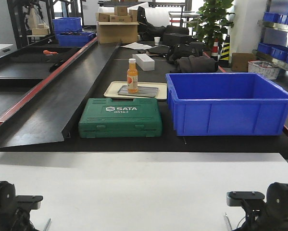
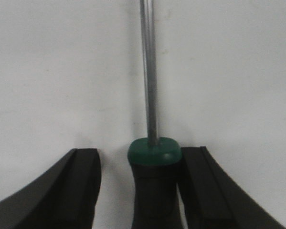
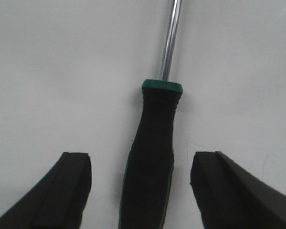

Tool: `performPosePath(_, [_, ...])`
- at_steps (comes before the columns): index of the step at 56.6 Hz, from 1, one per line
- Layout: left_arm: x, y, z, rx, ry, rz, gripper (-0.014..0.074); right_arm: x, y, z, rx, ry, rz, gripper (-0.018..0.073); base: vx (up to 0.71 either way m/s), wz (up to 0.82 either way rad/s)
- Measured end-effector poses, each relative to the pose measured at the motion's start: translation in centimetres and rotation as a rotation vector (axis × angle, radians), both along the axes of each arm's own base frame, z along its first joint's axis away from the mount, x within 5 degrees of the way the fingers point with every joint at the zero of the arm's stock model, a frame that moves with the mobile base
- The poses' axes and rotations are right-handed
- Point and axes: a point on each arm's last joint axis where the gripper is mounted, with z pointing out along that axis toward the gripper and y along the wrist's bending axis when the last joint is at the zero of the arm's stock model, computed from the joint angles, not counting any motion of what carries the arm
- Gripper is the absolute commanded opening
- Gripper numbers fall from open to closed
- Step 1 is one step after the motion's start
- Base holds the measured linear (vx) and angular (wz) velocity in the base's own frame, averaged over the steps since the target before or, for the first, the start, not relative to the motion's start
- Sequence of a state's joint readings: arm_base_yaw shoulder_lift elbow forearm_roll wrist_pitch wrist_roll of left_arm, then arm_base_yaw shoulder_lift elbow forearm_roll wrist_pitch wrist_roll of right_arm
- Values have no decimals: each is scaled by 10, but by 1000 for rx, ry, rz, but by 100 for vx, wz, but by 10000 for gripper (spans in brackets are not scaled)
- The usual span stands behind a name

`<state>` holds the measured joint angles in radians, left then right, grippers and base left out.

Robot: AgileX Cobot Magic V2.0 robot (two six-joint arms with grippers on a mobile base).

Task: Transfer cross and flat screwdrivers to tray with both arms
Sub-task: 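Close both grippers around the green-and-black screwdriver handles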

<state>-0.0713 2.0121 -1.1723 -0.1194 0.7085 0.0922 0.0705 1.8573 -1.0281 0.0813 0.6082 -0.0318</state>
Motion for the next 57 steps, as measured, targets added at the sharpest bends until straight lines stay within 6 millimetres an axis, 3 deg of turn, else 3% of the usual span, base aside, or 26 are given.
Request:
performPosePath(20, [0,0,0,0,0,0,492,36,1,-13,-22,39,-9,512,0,0])
performPosePath(34, [0,0,1,0,1,0,492,36,1,-22,-31,175,-4,512,0,0])
performPosePath(57, [1,0,1,0,-3,-1,491,39,1,-31,-31,195,-12,512,0,0])
